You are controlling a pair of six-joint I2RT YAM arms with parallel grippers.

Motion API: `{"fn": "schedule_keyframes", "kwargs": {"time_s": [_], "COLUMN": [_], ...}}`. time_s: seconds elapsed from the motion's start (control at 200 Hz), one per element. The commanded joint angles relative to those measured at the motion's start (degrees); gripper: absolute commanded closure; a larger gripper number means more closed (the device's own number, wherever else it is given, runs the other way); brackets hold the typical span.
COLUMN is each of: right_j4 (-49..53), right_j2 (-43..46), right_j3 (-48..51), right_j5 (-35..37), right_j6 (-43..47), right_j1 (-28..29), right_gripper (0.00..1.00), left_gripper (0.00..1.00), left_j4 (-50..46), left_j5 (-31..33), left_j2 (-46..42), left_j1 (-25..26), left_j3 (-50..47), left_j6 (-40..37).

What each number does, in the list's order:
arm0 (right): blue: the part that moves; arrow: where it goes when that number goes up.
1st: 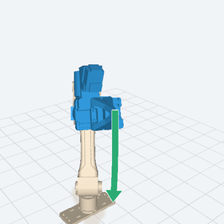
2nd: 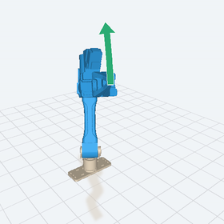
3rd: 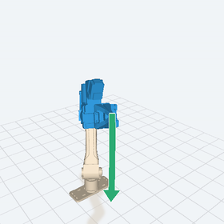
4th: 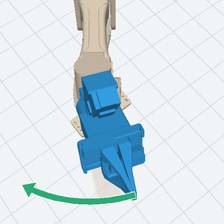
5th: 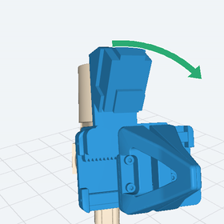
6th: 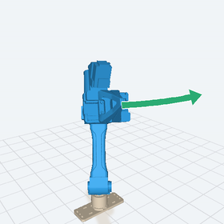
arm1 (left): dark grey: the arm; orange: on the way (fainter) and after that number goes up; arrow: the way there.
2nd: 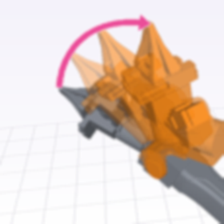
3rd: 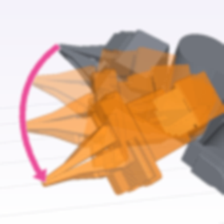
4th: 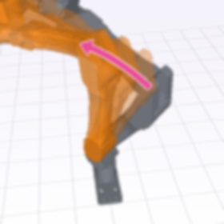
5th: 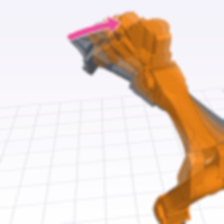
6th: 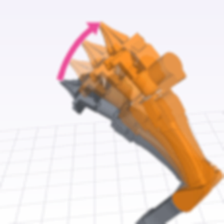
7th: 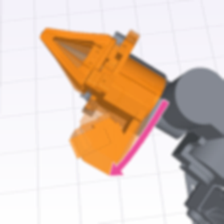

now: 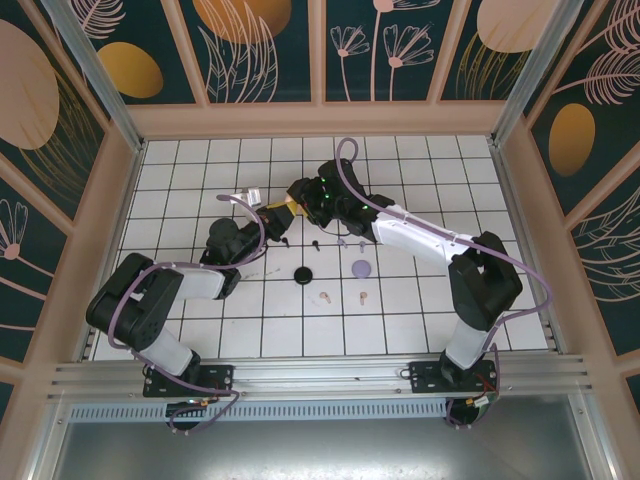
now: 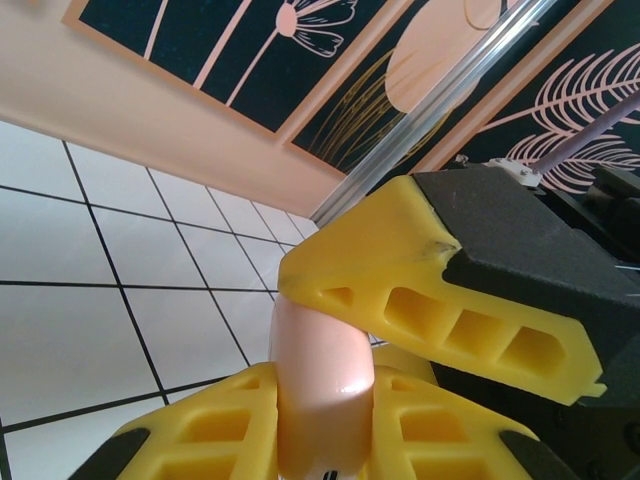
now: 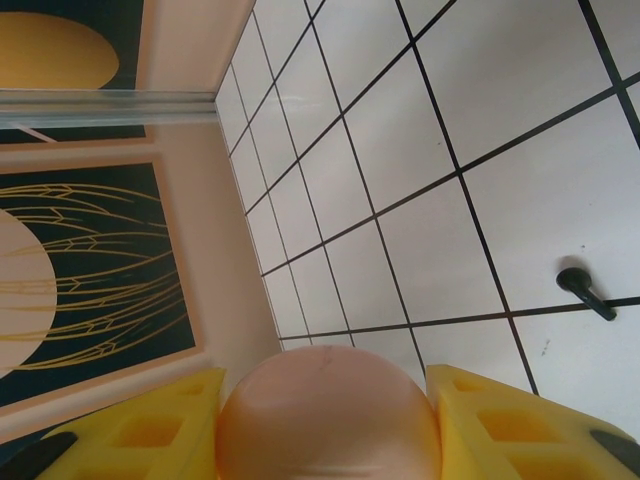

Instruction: Insert the wireless bluetooth earbuds into the charging case

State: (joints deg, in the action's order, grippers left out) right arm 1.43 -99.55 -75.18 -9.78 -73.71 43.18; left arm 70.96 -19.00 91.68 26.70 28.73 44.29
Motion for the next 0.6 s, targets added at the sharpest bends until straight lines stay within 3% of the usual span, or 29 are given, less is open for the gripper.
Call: {"fn": "schedule_keyframes", "kwargs": {"time_s": [0.0, 0.13, 0.25, 0.345, 0.596], "right_j4": [-4.77, -5.29, -6.53, -8.77, -6.88], "right_j2": [1.24, 1.99, 3.44, 6.12, 17.2], "right_j3": [-0.19, 0.19, 1.22, 3.55, 11.79], "right_j5": [-4.28, -3.94, -3.2, -1.59, -0.29], "right_j6": [-2.05, -2.14, -1.85, -1.11, 9.12], "right_j1": [1.38, 1.08, -0.11, -1.79, -7.16], "right_gripper": [0.62, 0.56, 0.36, 0.25, 0.21], "left_gripper": [1.0, 1.0, 1.0, 1.0, 1.0], "left_j4": [4.79, 4.98, 4.47, 3.89, -1.35], "left_j5": [-0.33, -0.46, -0.66, -0.77, -2.09], "left_j2": [1.22, 1.4, 1.33, 1.14, -0.46], "left_j1": [0.9, 1.24, 1.28, 1.32, 1.33], "left_j3": [1.02, 1.24, 1.33, 1.15, 2.17], "left_j6": [2.92, 3.17, 2.91, 2.64, 0.88]}}
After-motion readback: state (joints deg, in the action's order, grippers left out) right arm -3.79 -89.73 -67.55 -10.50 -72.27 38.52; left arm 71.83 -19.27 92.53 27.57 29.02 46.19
